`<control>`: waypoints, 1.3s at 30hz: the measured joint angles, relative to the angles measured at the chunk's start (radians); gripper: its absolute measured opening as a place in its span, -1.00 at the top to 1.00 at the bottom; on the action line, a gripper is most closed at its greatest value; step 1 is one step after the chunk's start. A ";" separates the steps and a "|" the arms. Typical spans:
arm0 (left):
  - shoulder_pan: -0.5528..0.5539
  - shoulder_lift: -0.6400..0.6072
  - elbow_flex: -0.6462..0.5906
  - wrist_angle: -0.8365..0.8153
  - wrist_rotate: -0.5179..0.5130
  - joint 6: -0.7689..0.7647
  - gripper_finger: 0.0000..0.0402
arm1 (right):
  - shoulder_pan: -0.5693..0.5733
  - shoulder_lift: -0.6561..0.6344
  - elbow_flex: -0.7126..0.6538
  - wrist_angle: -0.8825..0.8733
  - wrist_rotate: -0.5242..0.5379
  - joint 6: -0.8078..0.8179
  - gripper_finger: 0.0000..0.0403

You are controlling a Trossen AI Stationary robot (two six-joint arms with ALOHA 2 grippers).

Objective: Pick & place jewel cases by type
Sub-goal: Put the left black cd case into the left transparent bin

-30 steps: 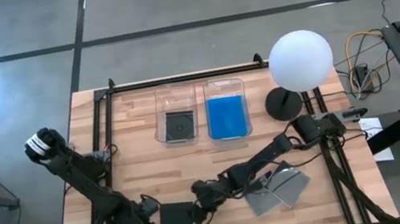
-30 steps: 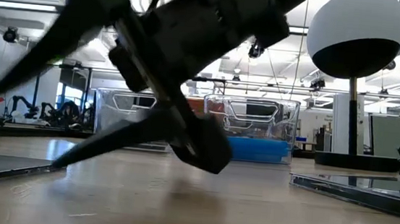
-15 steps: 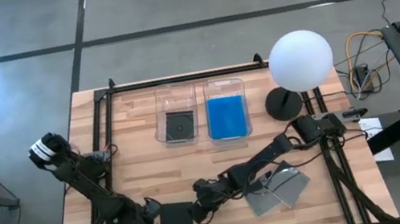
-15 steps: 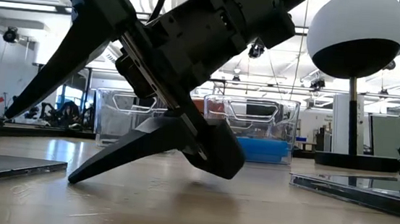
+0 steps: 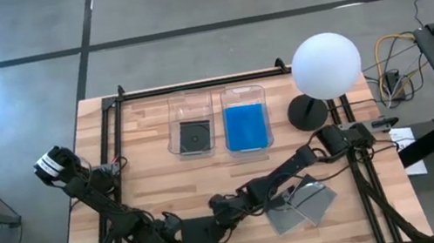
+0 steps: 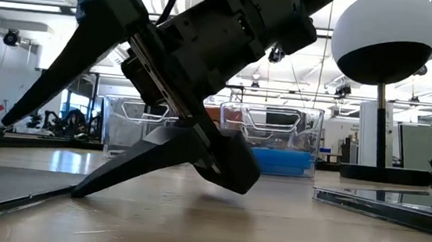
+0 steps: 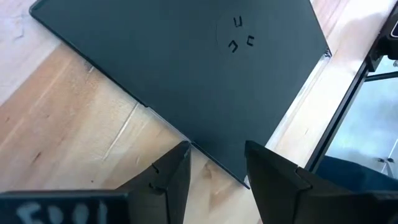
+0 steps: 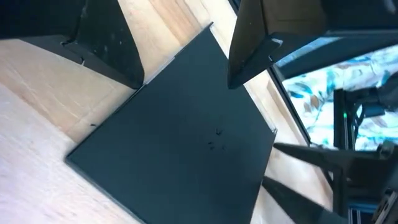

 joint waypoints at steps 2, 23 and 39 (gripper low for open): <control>0.000 0.000 0.000 0.000 0.000 0.007 0.33 | 0.000 -0.010 -0.002 0.004 0.000 -0.033 -0.13; 0.002 0.001 -0.001 0.097 -0.063 0.035 0.33 | -0.003 -0.095 0.011 0.135 0.034 -0.248 -0.13; 0.001 0.000 -0.001 0.090 -0.117 0.043 0.33 | -0.004 -0.063 0.011 0.061 -0.034 -0.030 0.10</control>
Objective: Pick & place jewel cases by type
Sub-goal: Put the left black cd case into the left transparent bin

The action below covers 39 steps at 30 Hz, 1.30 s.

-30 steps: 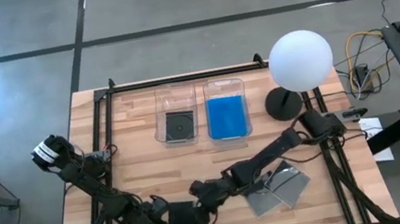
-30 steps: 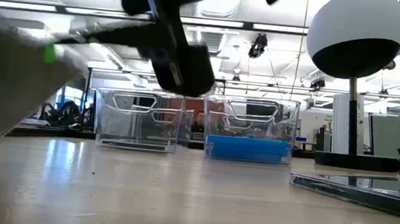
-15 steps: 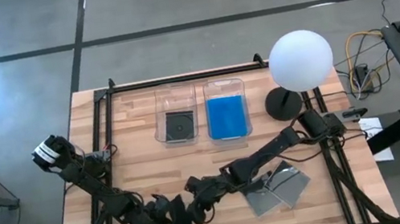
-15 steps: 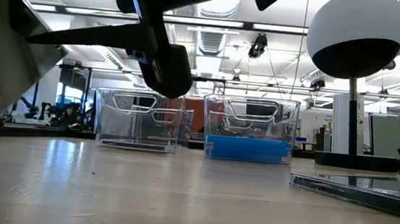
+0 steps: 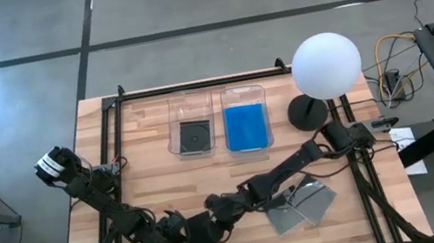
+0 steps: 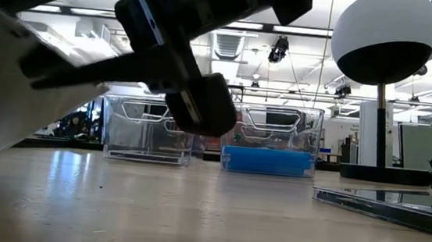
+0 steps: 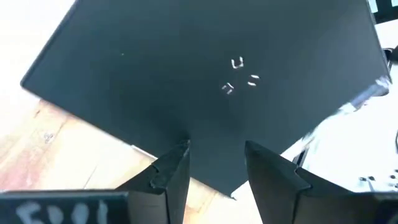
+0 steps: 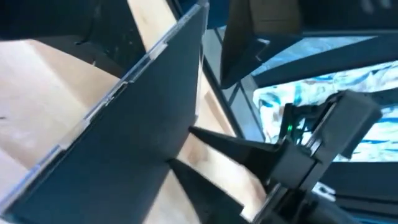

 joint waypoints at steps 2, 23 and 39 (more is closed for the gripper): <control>0.000 0.000 0.000 0.000 -0.002 0.000 0.33 | 0.000 0.004 0.000 0.017 -0.008 -0.020 0.23; -0.013 -0.305 0.070 -0.268 -0.198 0.127 0.33 | -0.021 -0.090 -0.001 -0.218 0.051 -0.076 0.93; -0.024 -0.785 0.069 -0.364 -0.725 0.455 0.33 | -0.376 -0.375 -0.002 -0.463 0.277 -0.281 0.94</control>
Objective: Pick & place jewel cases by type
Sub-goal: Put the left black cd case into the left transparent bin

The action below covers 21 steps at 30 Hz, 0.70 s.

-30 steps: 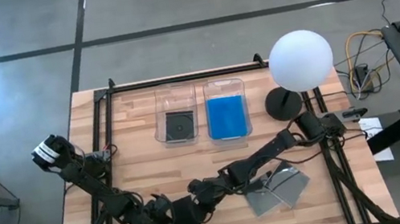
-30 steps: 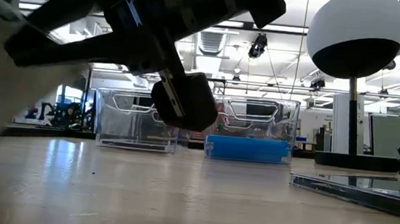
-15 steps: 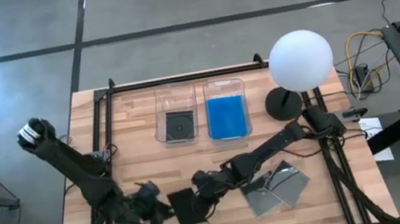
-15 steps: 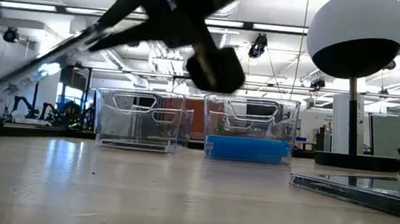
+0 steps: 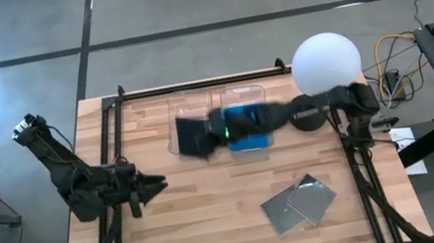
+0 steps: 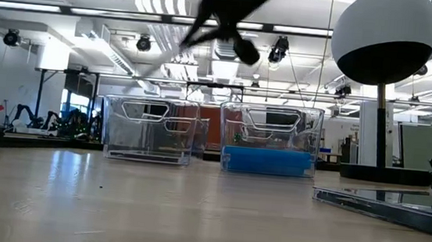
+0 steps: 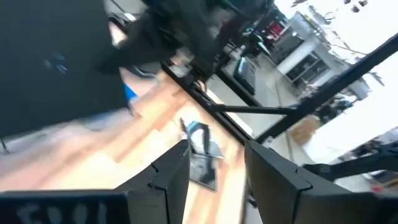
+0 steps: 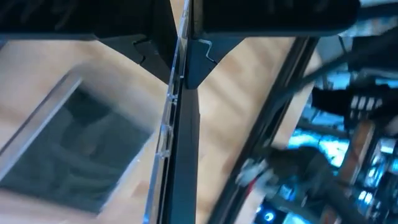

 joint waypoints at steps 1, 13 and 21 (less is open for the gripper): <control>0.005 -0.013 0.000 -0.020 -0.004 0.006 0.33 | -0.042 0.006 0.000 0.001 -0.032 -0.001 0.94; 0.069 -0.100 -0.001 -0.204 -0.052 0.073 0.32 | -0.282 0.181 0.002 0.194 -0.432 0.142 0.92; 0.122 -0.179 -0.002 -0.273 -0.003 0.110 0.32 | -0.269 0.210 0.002 0.183 -0.405 0.148 0.50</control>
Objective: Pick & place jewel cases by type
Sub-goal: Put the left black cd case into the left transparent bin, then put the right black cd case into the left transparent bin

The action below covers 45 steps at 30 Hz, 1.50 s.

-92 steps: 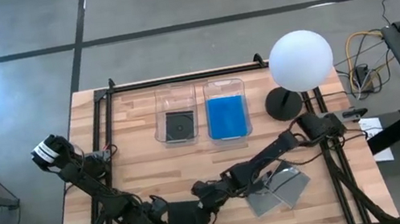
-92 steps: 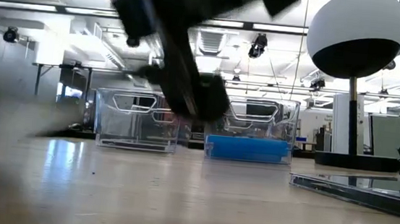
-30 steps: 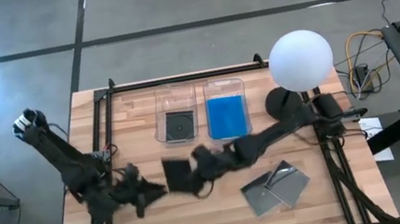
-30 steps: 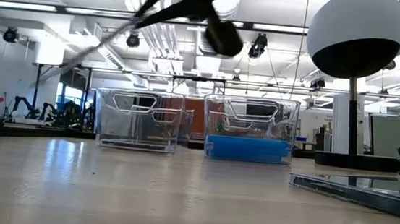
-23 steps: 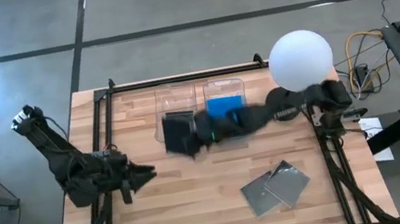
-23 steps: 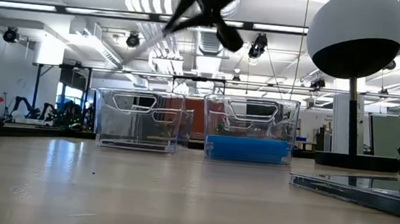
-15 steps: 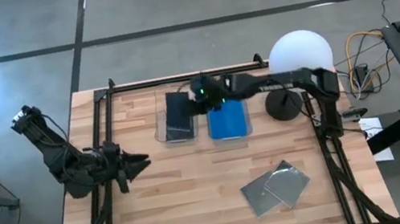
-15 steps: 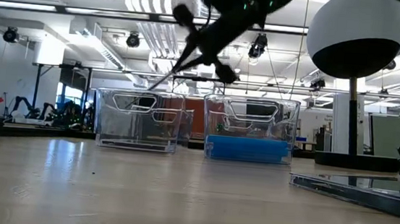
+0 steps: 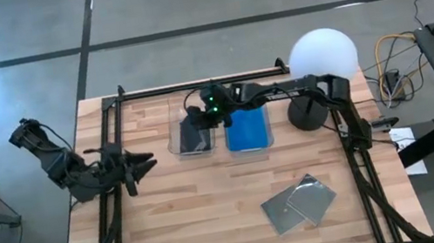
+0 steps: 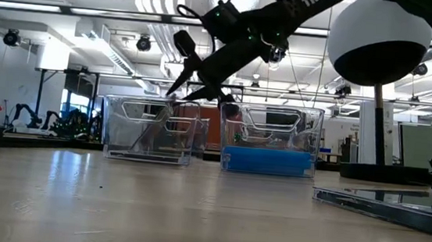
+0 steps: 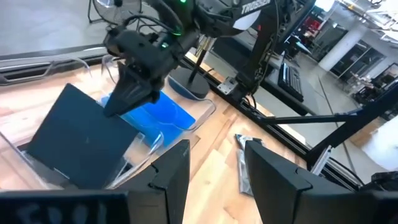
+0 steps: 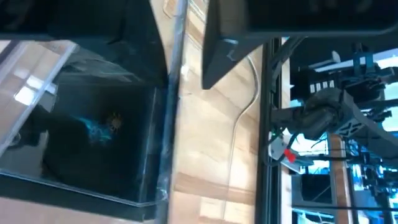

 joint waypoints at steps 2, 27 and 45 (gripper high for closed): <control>0.000 -0.016 0.000 -0.021 0.000 0.000 0.32 | 0.006 -0.002 0.000 -0.001 0.001 -0.002 0.35; 0.001 -0.011 -0.133 0.058 0.045 -0.200 0.33 | 0.384 -0.275 0.000 -0.606 0.165 -0.225 0.00; 0.000 0.006 -0.133 0.058 0.071 -0.211 0.33 | 0.802 -0.387 -0.395 -1.024 -0.081 0.062 0.00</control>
